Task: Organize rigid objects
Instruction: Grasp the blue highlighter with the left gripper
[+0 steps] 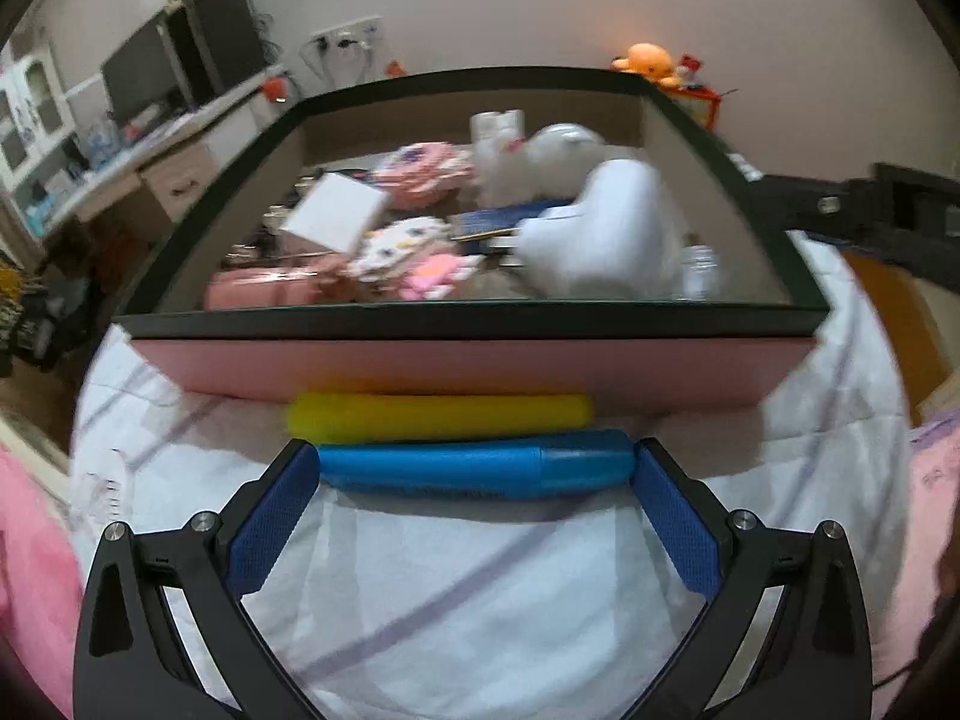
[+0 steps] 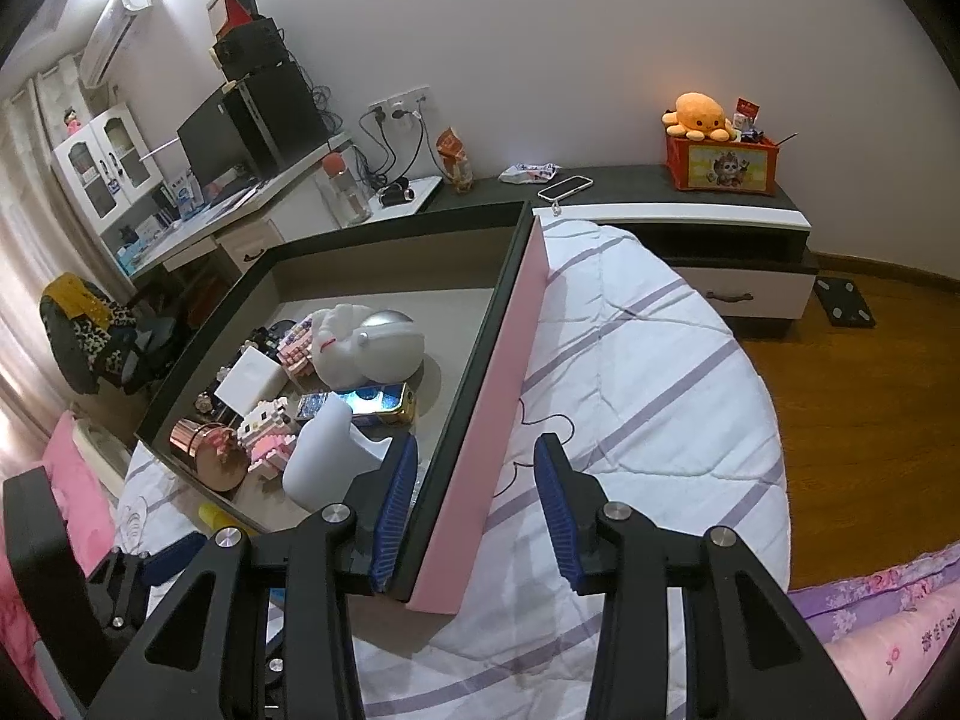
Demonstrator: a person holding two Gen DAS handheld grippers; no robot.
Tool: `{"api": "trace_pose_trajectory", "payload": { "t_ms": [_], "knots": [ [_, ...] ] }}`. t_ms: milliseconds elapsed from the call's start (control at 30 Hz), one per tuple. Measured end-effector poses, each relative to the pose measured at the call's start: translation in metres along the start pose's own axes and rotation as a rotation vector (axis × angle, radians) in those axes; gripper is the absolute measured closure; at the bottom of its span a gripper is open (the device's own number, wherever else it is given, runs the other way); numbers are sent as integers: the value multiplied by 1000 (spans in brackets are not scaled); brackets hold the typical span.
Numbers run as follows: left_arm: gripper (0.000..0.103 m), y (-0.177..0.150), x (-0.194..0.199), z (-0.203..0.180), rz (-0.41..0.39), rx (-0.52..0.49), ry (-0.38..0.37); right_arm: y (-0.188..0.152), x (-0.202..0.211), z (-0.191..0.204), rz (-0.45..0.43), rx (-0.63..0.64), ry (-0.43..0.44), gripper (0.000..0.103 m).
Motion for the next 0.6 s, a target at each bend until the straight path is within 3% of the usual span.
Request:
{"api": "trace_pose_trajectory", "payload": {
  "t_ms": [267, 400, 500, 600],
  "knots": [
    [0, -8, -7, 33, 43, 18, 27, -2, -3, 5, 7, 11, -7, 61],
    [0, -35, -14, 64, 88, 125, -52, -4, -5, 7, 11, 16, -15, 61],
    [0, -50, -12, 93, 108, 172, -6, -4, -8, 7, 13, 18, -21, 61],
    [0, -59, -14, 109, 109, 200, -20, -4, -11, 8, 15, 16, -35, 61]
  ]
}}
Point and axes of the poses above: each gripper's, at about its wrist camera, not at the fingertips, and x roughly against the way its jaws point, z to its left, y to its top, the point moved 7 cm from there along -x, roughly the way its jaws point, and after that the axes turned 15 degrees about -x, right-handed, at the moved point
